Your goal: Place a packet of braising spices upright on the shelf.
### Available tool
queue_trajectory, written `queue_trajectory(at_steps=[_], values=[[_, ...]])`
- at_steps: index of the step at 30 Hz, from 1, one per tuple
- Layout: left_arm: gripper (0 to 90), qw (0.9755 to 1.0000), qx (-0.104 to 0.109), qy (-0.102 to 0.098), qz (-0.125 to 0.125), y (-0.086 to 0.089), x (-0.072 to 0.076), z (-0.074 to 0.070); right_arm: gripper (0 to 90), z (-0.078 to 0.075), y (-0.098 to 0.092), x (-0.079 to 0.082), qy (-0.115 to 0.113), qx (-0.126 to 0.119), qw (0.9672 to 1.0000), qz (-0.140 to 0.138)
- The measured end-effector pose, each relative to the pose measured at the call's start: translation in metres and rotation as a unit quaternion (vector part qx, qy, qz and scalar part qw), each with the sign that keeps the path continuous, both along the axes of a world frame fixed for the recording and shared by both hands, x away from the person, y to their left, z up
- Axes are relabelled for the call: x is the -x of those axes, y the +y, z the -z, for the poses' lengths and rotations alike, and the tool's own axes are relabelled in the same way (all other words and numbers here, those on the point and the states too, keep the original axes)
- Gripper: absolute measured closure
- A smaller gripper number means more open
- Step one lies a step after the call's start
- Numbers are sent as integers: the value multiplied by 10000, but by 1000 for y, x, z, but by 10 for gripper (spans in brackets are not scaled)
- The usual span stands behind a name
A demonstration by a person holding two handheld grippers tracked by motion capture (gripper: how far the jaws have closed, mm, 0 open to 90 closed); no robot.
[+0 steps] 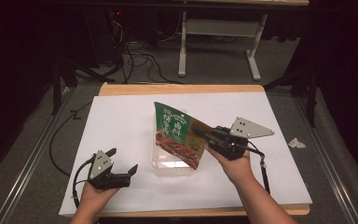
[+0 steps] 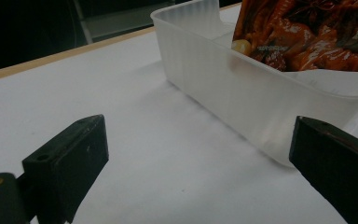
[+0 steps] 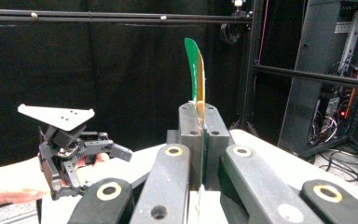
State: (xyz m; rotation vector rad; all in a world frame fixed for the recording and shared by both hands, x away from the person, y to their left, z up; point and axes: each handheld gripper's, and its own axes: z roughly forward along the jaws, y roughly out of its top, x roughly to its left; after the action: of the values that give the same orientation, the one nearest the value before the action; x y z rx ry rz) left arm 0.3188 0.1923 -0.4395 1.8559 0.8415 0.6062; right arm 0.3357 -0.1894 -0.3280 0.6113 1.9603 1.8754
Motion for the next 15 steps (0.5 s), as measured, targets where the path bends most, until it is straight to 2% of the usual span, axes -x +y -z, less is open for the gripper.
queue_trajectory(at_steps=[7, 11, 15], values=[[50, 10000, 23, -13, -27, 1, 1, -1, 900, 1, 2, -2, -2, -6, 10000, -19], [50, 10000, 9, -8, -14, 0, 1, 0, 900, -3, -1, 2, -114, -53, 9998, -120], [50, 10000, 8, 0, -6, 0, 0, 0, 900, -4, -4, 4, -71, -32, 9998, -170]])
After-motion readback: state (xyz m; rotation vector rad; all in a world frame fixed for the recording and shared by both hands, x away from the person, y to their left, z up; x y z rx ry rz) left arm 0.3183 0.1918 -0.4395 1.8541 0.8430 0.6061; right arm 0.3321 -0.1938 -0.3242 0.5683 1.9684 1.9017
